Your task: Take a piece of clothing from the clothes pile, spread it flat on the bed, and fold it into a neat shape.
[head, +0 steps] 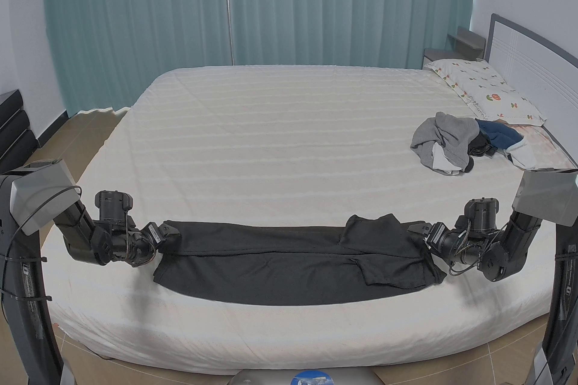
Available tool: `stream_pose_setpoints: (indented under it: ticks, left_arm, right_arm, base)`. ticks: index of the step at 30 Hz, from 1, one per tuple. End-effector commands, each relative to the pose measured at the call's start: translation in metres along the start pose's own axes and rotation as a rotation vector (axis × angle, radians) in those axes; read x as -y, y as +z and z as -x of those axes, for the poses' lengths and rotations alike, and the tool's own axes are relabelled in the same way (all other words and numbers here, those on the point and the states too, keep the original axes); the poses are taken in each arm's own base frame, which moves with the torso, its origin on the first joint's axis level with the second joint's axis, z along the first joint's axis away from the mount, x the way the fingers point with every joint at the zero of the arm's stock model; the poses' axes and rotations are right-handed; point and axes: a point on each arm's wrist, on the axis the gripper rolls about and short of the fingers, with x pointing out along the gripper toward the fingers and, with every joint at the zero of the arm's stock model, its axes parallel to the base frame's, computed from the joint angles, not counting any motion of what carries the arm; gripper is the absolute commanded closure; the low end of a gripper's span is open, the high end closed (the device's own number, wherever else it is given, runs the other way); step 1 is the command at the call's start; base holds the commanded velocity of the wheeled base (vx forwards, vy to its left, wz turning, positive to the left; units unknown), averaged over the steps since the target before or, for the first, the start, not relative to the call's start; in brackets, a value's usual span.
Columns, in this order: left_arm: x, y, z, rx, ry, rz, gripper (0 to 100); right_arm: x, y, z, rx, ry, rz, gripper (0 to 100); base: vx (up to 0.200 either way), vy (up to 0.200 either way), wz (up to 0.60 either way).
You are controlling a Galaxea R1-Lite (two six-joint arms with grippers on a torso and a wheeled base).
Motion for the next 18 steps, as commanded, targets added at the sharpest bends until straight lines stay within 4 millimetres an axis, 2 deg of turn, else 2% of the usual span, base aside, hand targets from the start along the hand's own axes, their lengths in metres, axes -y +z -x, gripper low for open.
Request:
stream_pose_setpoints:
  ticks: [1,2,4,6,7,11,18]
  left_arm:
    - [-0.001,-0.002,0.018,-0.016,-0.018,-0.028,0]
    - [-0.001,-0.002,0.018,-0.016,-0.018,-0.028,0]
    - [0.002,0.002,0.038,-0.014,-0.063,-0.043,0]
    - [0.003,0.0,0.044,-0.029,-0.076,-0.057,0]
    - [0.0,-0.009,0.049,-0.062,-0.079,-0.105,0]
    - [-0.008,-0.023,0.047,-0.1,-0.053,-0.211,0]
    - [-0.014,-0.027,0.04,-0.125,-0.035,-0.206,0]
  right_arm:
    - [0.001,0.002,-0.001,-0.006,0.01,-0.026,0]
    - [0.001,0.002,-0.001,-0.006,0.01,-0.026,0]
    - [0.001,0.002,-0.001,-0.011,0.008,-0.029,0]
    - [0.001,0.001,-0.002,-0.014,0.007,-0.028,0]
    - [0.002,0.0,-0.002,-0.015,0.006,-0.029,0]
    - [0.001,-0.005,-0.004,-0.04,0.016,-0.025,0]
    - [-0.001,-0.009,-0.006,-0.057,0.022,-0.02,0]
  base:
    - [0.0,0.0,0.0]
    - [0.0,0.0,0.0]
    - [0.0,0.0,0.0]
    - [0.0,0.0,0.0]
    - [0.0,0.0,0.0]
    - [0.0,0.0,0.0]
    - [0.0,0.0,0.0]
